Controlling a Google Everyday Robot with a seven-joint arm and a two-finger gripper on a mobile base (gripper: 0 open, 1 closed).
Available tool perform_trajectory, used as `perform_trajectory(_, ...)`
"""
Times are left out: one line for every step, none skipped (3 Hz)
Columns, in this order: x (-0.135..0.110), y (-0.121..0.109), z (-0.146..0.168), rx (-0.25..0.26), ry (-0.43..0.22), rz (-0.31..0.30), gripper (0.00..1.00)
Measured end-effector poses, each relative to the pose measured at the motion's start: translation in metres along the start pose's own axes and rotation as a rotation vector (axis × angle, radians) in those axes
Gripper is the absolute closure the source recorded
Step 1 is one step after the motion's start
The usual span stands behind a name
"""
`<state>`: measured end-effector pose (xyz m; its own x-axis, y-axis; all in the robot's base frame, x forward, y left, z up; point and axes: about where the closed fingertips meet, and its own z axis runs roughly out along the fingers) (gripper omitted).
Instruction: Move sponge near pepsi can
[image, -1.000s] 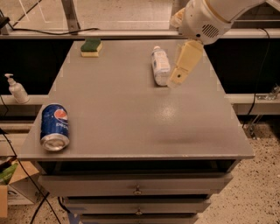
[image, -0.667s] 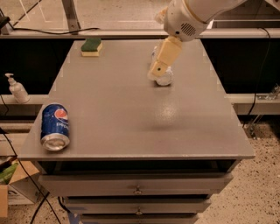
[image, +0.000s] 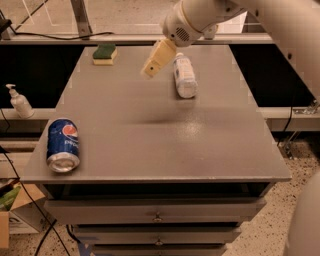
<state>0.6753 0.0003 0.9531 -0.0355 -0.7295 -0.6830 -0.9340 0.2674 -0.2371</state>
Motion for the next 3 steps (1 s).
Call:
perform_trajectory(-0.006,-0.026,0.036,-0.005,-0.026,0.070,0.00)
perform_trajectory(-0.020,-0.038,0.072,-0.064,-0.073,0.100,0.00)
perform_trajectory(-0.023,-0.044,0.074,-0.061,-0.087,0.101,0.00)
